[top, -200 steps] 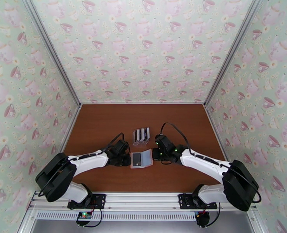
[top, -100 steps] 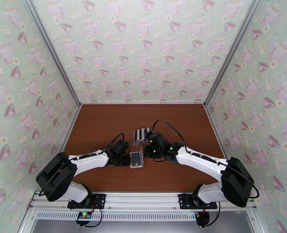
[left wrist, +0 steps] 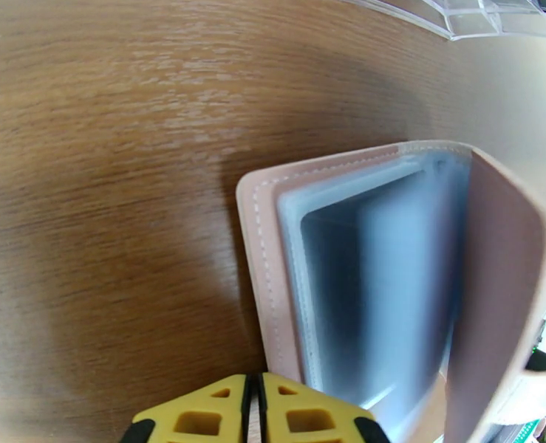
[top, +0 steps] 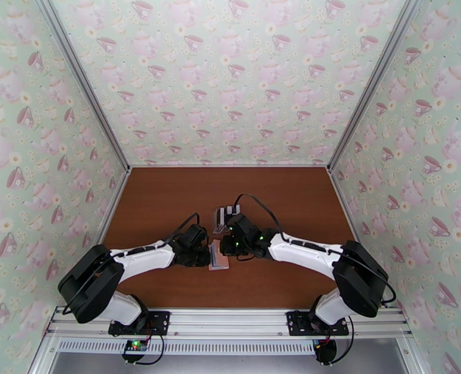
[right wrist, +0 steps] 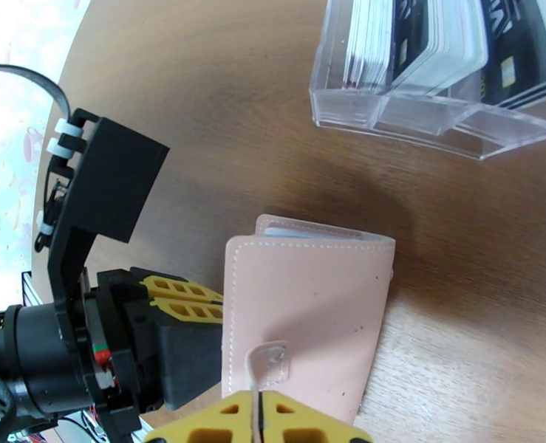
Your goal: Put the credit cards into the card holder
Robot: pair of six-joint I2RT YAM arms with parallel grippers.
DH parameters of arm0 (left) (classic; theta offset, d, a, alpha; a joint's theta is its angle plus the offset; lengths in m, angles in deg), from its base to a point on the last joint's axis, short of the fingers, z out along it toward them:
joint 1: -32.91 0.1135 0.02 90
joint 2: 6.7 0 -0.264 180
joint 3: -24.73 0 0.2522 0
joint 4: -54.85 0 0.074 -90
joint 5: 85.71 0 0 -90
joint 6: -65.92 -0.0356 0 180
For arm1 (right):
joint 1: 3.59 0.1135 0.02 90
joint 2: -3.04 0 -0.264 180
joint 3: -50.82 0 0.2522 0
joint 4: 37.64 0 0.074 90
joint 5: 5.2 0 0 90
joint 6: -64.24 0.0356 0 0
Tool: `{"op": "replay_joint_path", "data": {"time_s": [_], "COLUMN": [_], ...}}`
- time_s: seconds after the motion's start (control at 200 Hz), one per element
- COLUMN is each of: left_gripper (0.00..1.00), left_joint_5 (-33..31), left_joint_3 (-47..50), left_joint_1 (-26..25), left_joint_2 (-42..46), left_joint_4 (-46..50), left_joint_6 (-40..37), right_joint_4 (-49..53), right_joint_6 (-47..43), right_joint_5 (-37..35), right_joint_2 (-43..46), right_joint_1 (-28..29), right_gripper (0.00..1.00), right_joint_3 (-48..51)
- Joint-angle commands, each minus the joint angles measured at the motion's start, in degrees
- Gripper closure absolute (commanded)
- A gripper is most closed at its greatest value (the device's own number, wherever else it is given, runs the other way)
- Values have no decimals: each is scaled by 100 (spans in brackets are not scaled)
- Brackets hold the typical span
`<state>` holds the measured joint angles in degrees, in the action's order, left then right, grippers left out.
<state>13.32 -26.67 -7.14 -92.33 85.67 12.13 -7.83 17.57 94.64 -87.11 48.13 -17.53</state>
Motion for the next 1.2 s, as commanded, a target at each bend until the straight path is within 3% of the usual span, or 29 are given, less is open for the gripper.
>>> {"op": "replay_joint_path", "data": {"time_s": [0.0, 0.671, 0.841, 0.977, 1.192], "left_gripper": [86, 85, 85, 85, 85], "left_joint_5": [182, 184, 232, 252, 298], "left_joint_3": [-8, 439, 502, 547, 561], "left_joint_1": [14, 875, 1008, 1094, 1288], "left_joint_2": [-200, 656, 794, 836, 992], "left_joint_4": [49, 481, 552, 544, 645], "left_joint_6": [-37, -315, -379, -404, -491], "right_joint_4": [-102, -409, -428, -462, -576], "right_joint_6": [72, 61, 80, 120, 186], "right_joint_5": [122, 289, 334, 410, 650], "right_joint_2": [-222, -1053, -1100, -1076, -1001], "right_joint_1": [55, 65, 66, 72, 68], "right_gripper": [90, 83, 71, 55, 40], "right_joint_3": [-205, -500, -553, -622, -696]}}
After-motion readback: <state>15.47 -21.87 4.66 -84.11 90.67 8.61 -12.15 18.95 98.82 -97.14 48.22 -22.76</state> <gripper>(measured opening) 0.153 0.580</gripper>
